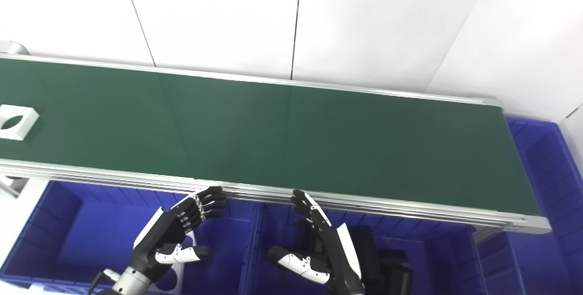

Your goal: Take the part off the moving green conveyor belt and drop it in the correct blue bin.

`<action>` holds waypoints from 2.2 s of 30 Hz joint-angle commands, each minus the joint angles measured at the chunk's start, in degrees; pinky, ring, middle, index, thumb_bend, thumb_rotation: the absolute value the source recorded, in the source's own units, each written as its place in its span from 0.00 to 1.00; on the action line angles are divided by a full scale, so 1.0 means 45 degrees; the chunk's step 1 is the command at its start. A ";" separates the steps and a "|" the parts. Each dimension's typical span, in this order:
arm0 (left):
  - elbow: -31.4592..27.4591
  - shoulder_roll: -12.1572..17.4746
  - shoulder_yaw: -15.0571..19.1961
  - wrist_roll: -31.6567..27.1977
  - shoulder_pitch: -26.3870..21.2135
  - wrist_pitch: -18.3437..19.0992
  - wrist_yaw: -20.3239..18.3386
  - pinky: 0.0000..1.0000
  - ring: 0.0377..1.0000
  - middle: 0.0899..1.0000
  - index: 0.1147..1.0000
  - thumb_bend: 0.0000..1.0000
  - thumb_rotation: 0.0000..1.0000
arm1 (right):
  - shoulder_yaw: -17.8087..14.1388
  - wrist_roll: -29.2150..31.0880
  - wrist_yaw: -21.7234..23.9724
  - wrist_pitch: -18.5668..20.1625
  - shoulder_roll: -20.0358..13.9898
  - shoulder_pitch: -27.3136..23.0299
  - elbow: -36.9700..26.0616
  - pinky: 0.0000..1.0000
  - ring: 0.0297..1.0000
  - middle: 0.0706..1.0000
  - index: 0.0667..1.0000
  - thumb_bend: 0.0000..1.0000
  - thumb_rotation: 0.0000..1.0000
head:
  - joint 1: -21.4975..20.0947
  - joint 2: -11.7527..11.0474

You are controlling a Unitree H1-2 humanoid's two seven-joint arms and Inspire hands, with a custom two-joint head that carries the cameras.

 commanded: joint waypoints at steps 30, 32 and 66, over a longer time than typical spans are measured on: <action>-0.0079 -0.0112 0.0118 0.0004 -0.0243 -0.0577 -0.0074 0.78 0.80 0.81 0.81 0.86 0.35 | -0.0028 0.0153 -0.0106 -0.0833 0.0131 -0.0299 0.0077 0.77 0.84 0.86 0.90 0.65 0.50 | 0.0636 -0.0223; -0.0057 -0.0135 0.0097 -0.0002 -0.0264 -0.0574 -0.0069 0.78 0.80 0.81 0.81 0.86 0.34 | -0.0046 0.0172 -0.0092 -0.0871 0.0101 -0.0336 0.0146 0.78 0.84 0.86 0.90 0.65 0.51 | 0.0954 -0.0315; 0.0929 -0.0192 0.0149 0.1091 -0.1058 -0.0590 0.0201 0.70 0.73 0.75 0.75 0.96 0.30 | -0.0234 0.0318 -0.0200 -0.2161 0.0045 -0.1244 0.2268 0.80 0.88 0.89 0.95 0.59 0.60 | 0.5039 -0.2702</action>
